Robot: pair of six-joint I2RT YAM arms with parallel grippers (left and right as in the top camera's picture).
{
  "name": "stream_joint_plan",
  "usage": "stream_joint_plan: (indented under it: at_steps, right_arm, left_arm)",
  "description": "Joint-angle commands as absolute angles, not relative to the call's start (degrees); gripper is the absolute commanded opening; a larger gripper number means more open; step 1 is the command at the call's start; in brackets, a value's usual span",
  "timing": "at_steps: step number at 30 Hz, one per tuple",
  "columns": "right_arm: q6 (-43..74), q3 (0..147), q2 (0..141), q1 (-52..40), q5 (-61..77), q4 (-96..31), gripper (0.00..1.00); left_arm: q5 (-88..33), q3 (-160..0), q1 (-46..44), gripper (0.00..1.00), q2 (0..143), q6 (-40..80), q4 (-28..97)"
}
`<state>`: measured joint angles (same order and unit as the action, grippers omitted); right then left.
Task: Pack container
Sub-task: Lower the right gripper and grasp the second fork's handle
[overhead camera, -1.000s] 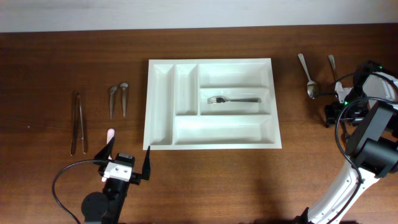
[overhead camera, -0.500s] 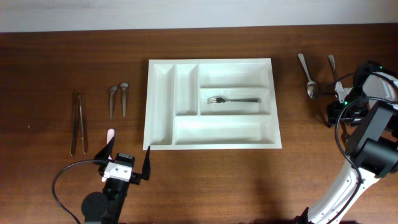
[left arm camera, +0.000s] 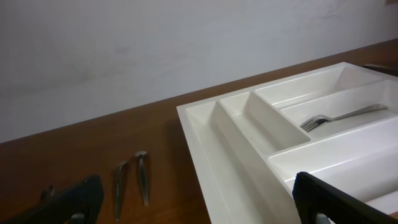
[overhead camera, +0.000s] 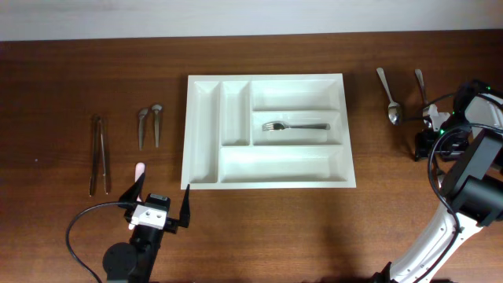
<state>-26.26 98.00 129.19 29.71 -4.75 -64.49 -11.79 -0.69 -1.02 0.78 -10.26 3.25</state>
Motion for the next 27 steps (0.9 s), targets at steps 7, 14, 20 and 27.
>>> stream_joint_plan:
  at_steps: [7,14,20,27]
  right_arm:
    - [-27.0,97.3,132.9,30.0,-4.5,-64.3,0.27]
    - [-25.9,97.3,132.9,30.0,-4.4,-63.9,0.21]
    - [-23.0,97.3,132.9,29.6,-4.4,-63.7,0.04]
    - [-19.2,98.8,132.9,27.1,-4.2,-63.8,0.04]
  left_arm:
    - [-11.8,-0.5,-1.2,0.99,0.3,-10.0,3.5]
    - [-11.8,-0.5,-1.2,0.99,0.3,-10.0,3.5]
    - [-11.8,-0.5,-1.2,0.99,0.3,-10.0,3.5]
    - [-11.8,-0.5,-1.2,0.99,0.3,-10.0,3.5]
